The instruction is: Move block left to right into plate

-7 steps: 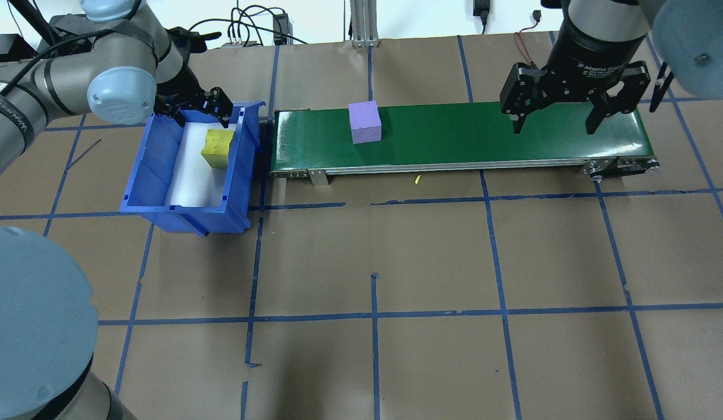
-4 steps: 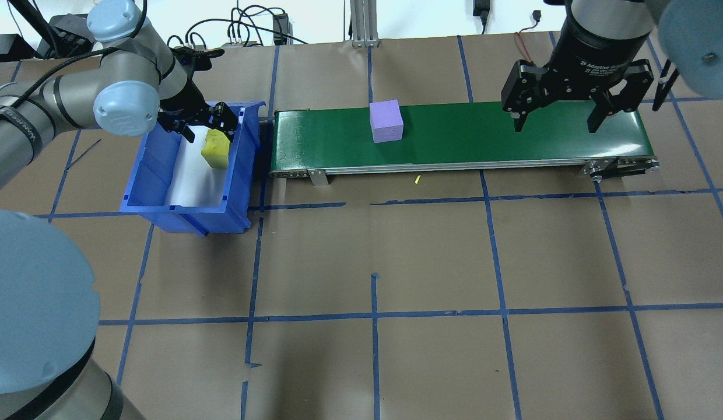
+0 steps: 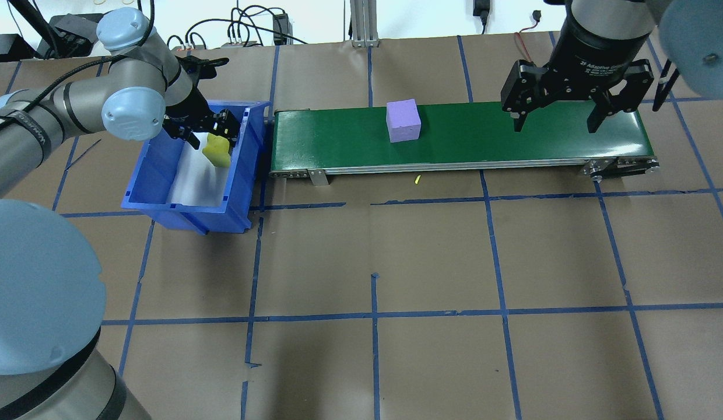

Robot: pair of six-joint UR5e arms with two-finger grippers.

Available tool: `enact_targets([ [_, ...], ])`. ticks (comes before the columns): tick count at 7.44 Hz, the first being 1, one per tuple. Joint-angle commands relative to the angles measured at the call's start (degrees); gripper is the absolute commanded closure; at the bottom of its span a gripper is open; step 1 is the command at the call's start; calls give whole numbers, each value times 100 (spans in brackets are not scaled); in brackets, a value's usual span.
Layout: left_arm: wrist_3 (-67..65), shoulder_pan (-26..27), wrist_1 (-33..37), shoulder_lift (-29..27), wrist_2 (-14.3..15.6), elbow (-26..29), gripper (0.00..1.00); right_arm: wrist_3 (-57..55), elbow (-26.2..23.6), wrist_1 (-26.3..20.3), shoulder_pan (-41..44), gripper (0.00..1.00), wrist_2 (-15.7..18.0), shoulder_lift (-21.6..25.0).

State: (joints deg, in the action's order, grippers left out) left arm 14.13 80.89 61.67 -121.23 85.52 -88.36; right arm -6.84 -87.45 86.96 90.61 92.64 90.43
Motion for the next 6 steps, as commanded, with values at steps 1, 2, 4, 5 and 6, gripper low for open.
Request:
enact_targets([
  [1,-7,-12,3,-14,0,3,26,-1,0,-3,0,0,-1,10],
  [2,10,-12,3,-6,9,38,44,7,0,-12,0,0,-1,10],
  [4,11,-47,11,134,9,152,64,7,0,-21,-8,0,-1,10],
  [5,-7,-65,55,327,79,170,64,-1,0,-29,-8,0,-1,10],
  [6,-85,-65,316,581,88,162,64,-1,0,-30,-17,0,-1,10],
])
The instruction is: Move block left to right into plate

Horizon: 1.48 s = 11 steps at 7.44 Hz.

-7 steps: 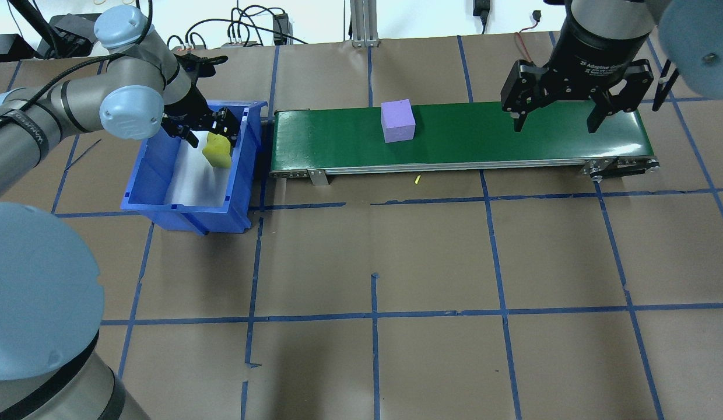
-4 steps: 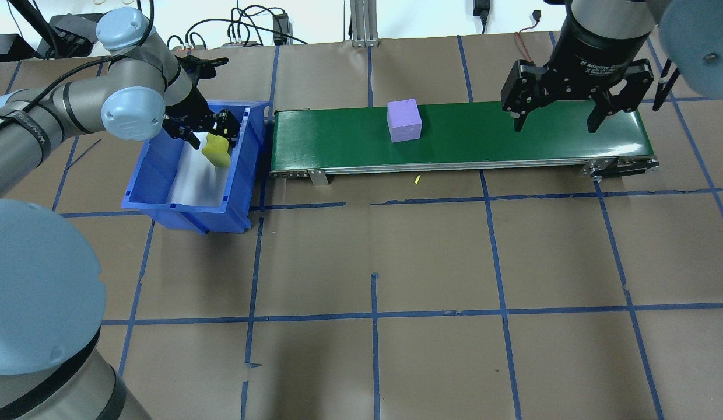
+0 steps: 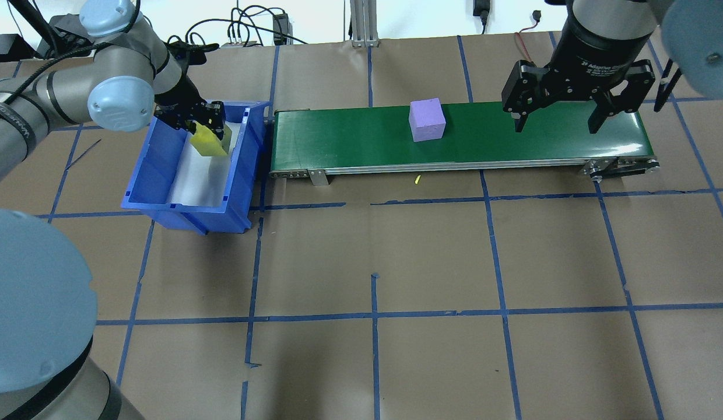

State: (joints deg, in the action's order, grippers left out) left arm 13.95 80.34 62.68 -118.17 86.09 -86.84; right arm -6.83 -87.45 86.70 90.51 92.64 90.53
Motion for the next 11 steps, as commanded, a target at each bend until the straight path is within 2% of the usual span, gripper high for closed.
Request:
enact_targets([
  [1,-355,-9,567,512,31,1,64,-2,0,-4,2,0,0,0],
  [2,-819,78,796,714,14,10,64,-2,0,-4,2,0,0,0],
  [4,-1446,725,799,944,31,97,65,-2,0,-12,-7,0,0,0],
  [6,-1983,1175,790,770,92,238,67,41,0,-4,-25,0,9,-9],
  [8,-2212,1562,257,332,180,300,67,120,-9,57,-59,0,0,-87],
  [9,-2195,1642,89,155,181,300,65,60,0,32,-51,0,-70,-158],
  [11,-2168,1643,-332,-117,172,256,56,86,-35,84,-60,0,35,-543],
])
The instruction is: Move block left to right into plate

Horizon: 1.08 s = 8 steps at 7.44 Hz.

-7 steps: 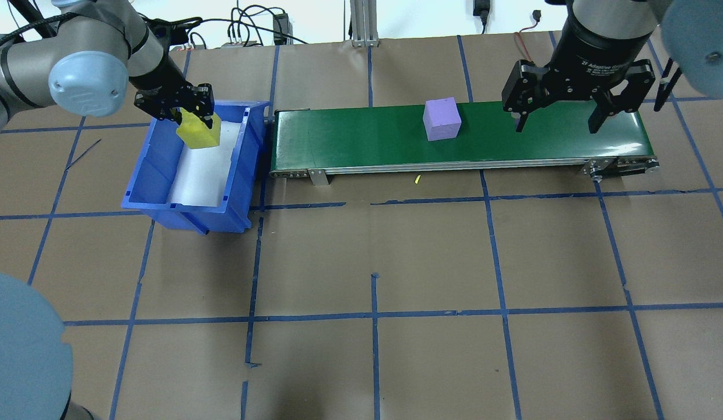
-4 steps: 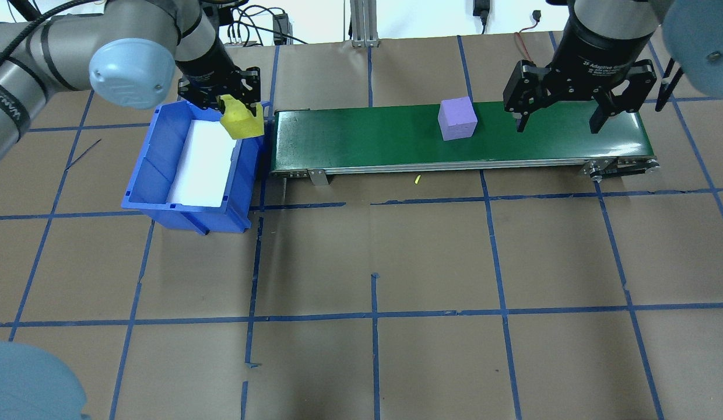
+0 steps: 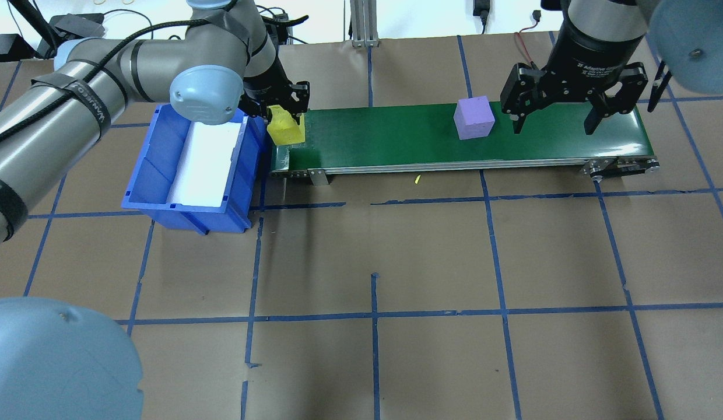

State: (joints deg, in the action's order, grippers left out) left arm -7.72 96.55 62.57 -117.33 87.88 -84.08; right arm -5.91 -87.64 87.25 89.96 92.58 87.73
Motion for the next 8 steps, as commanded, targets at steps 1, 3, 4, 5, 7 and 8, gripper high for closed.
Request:
enact_targets([
  [1,-37,40,-403,-316,-16,-21,47,54,-25,38,-4,0,76,-648],
  [3,-63,40,-421,-283,-69,-47,16,159,-243,1338,-4,0,93,-1246],
  [4,-63,40,-421,-160,-95,14,13,177,-236,1617,-39,0,76,-1693],
  [5,-72,40,-334,15,-61,-64,6,212,-149,1750,-153,0,50,-1819],
  [7,15,-65,906,803,36,22,0,755,219,1971,-513,0,-3,-2100],
  [8,25,-214,1158,1251,54,-73,0,958,404,1997,-540,0,-73,-2215],
])
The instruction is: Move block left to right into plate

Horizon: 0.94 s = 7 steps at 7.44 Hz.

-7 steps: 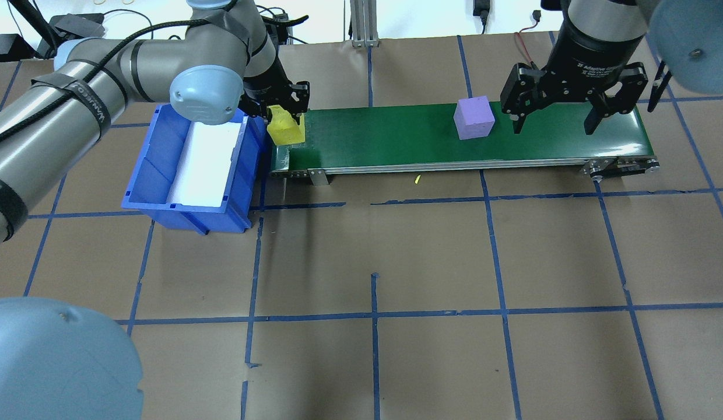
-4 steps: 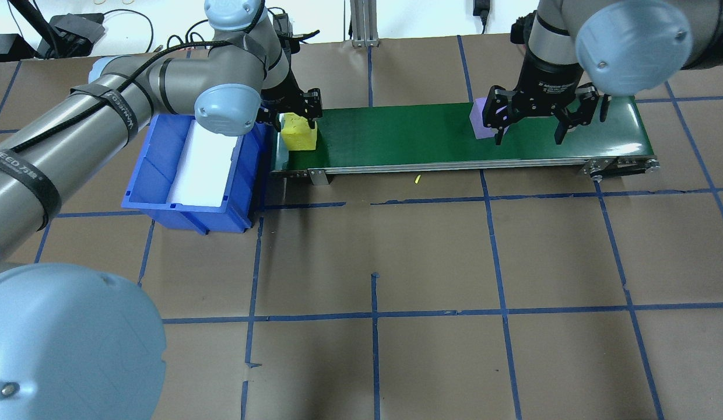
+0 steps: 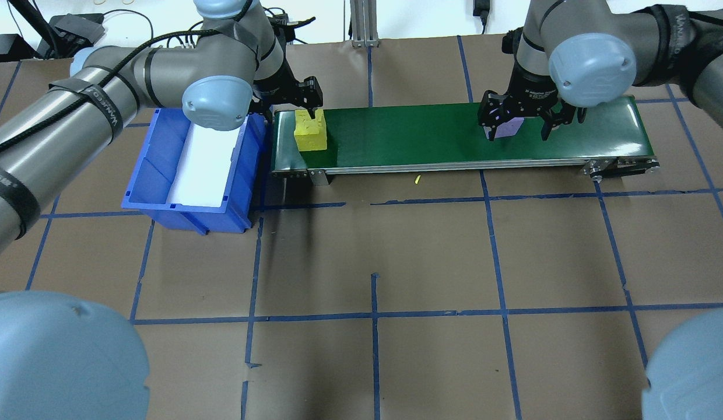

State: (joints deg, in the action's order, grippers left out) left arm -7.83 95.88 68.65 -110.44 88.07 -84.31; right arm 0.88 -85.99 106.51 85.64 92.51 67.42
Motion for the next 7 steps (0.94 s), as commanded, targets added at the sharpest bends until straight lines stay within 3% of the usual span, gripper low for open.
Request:
enact_targets([
  [1,44,-323,1023,985,26,-85,0,482,284,220,-231,0,-597,-272],
  [2,131,-464,1637,1477,26,-94,0,875,249,247,-484,0,-803,-343],
  [3,385,-587,2313,2012,52,-85,0,1480,223,265,-704,0,-805,-465],
  [4,631,-684,2511,2253,61,-94,0,1625,179,352,-802,2,-822,-545],
  [5,946,-729,2661,2342,201,-94,0,1609,118,501,-812,2,-840,-676],
  [6,1115,-685,2663,2317,567,-94,0,1635,100,511,-881,3,-979,-704],
  [7,1117,-676,2698,2256,536,-216,0,1844,100,511,-995,9,-989,-730],
])
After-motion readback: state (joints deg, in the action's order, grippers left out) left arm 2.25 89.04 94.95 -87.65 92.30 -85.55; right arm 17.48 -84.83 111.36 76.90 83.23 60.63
